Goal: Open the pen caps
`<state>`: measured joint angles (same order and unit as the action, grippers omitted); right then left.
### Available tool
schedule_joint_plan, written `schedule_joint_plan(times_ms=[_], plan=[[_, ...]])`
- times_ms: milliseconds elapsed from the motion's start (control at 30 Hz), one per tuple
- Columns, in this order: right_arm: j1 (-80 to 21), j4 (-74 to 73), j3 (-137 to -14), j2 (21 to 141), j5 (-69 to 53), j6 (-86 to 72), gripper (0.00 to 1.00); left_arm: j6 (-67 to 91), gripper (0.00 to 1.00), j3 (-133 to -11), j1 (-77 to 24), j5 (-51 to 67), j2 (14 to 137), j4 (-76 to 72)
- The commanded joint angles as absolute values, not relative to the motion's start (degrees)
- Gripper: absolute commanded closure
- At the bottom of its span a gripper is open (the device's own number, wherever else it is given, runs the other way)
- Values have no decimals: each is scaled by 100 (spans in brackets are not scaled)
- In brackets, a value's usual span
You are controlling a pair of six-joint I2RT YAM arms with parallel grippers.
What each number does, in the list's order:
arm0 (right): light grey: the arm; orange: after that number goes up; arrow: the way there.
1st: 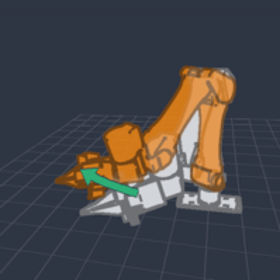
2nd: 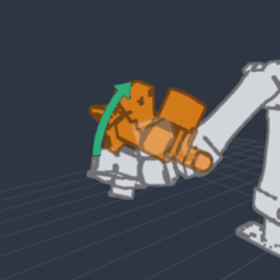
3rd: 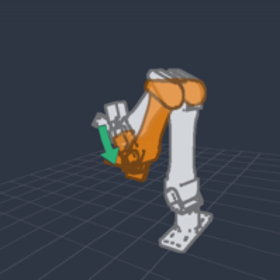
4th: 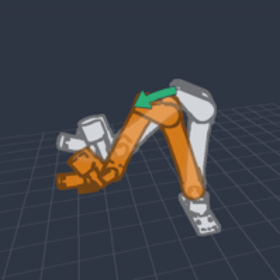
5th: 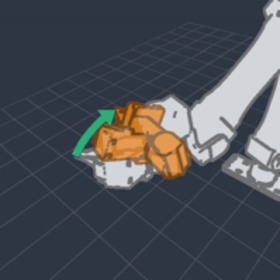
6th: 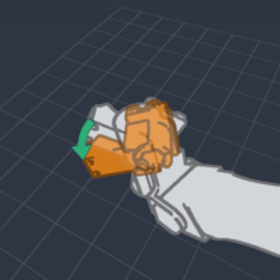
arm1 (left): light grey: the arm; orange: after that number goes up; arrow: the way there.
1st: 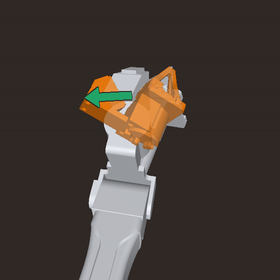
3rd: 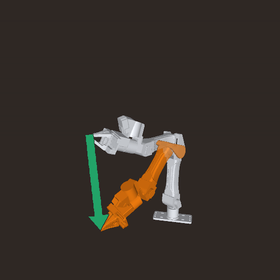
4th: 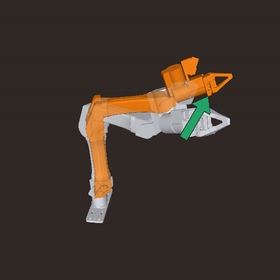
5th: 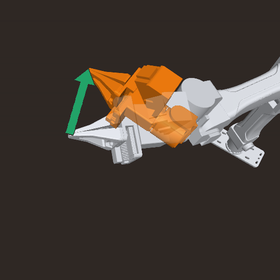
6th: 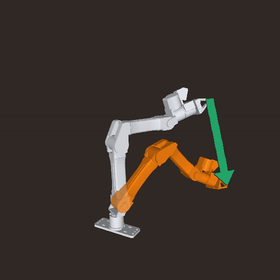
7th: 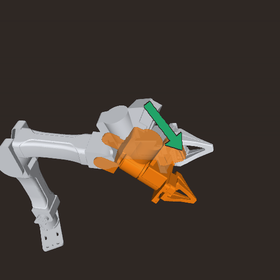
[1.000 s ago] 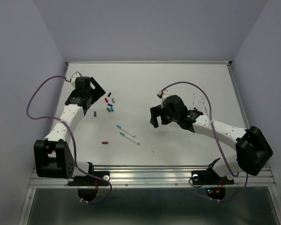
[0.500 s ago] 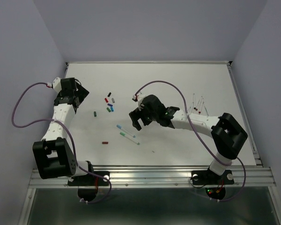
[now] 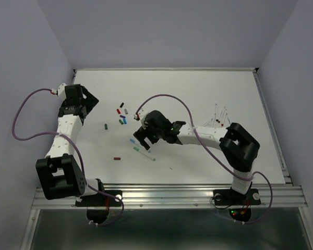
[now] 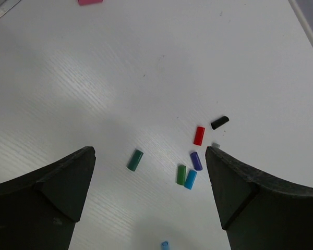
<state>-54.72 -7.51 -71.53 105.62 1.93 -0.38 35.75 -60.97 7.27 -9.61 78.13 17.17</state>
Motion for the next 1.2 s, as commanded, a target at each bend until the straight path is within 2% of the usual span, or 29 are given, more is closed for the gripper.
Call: schedule_joint_plan(times_ms=[0, 200, 533, 667, 700, 767, 867, 900, 967, 1000, 1167], plan=[[-5607, -826, -7637, 10941, 781, 194, 0, 3454, 1, -5828, 774, -703, 7269, 1600], [-5783, -949, -7989, 11390, 949, 255, 0, 3472, 1, -5590, 782, -528, 7023, 1573], [-5783, -976, -7902, 11750, 1335, 62, 0, 3472, 1, -5423, 773, -221, 6979, 1477], [-5783, -976, -7936, 11874, 1187, 35, 7, 3472, 1, -5317, 773, -26, 6935, 1336], [-5783, -984, -7963, 11944, 1091, 26, 17, 3463, 1, -5326, 773, 174, 6961, 1310], [-5783, -976, -8033, 12006, 959, 18, 30, 3445, 1, -5335, 773, 307, 6970, 1327], [-5783, -976, -8025, 12059, 791, -35, 35, 3419, 1, -5248, 765, 387, 6882, 1310], [-5783, -958, -8007, 12059, 756, -157, 45, 3419, 1, -5177, 773, 387, 6812, 1205], [-5783, -967, -8033, 12164, 712, -176, 56, 3480, 1, -5124, 773, 430, 6785, 1169], [-5783, -984, -8051, 12199, 712, -184, 67, 3472, 1, -5141, 773, 509, 6829, 1152], [-5714, -985, -7989, 12112, 580, -474, 88, 3436, 1, -5133, 721, 879, 6751, 1090]])
